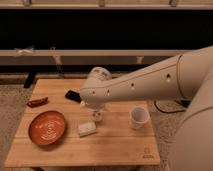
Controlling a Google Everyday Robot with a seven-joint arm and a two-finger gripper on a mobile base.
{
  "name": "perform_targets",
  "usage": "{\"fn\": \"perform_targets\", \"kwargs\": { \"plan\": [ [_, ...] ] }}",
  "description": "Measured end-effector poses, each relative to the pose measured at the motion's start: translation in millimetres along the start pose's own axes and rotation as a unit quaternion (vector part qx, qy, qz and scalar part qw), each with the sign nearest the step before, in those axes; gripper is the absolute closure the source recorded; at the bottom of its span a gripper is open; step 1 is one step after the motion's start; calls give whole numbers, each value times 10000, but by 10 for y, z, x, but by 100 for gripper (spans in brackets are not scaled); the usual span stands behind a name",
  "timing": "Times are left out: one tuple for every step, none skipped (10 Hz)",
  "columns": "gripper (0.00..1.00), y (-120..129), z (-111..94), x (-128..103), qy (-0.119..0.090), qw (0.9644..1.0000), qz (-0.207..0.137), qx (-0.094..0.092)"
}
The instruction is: Place the bottle in the ceramic bowl
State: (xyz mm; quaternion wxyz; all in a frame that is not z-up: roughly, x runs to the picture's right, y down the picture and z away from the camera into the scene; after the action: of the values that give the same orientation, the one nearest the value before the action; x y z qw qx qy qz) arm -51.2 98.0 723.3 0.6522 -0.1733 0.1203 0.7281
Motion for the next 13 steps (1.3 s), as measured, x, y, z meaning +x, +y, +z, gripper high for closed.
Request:
{"fn": "perform_targets", "kwargs": {
  "plan": [
    [20, -33, 107, 5, 72, 10000, -26, -40],
    [20, -65, 188, 4, 121, 9999, -37, -75],
    [20, -93, 272, -7, 154, 9998, -51, -115],
    [20, -136, 351, -35, 181, 9997, -60, -143],
    [20, -162, 390, -59, 192, 9997, -54, -148],
    [20, -184, 442, -104, 185, 9997, -43, -140],
    [20, -183, 486, -145, 163, 9998, -64, -128],
    [20, -173, 517, -186, 135, 9998, -79, -128],
    [20, -179, 535, -217, 109, 9998, -83, -125],
    [20, -181, 568, -269, 72, 9998, -90, -142],
    [20, -160, 595, -305, 54, 9998, -118, -164],
    [23, -101, 650, -352, 44, 9996, -180, -191],
    [31, -32, 702, -381, 48, 9995, -249, -208]
  ]
}}
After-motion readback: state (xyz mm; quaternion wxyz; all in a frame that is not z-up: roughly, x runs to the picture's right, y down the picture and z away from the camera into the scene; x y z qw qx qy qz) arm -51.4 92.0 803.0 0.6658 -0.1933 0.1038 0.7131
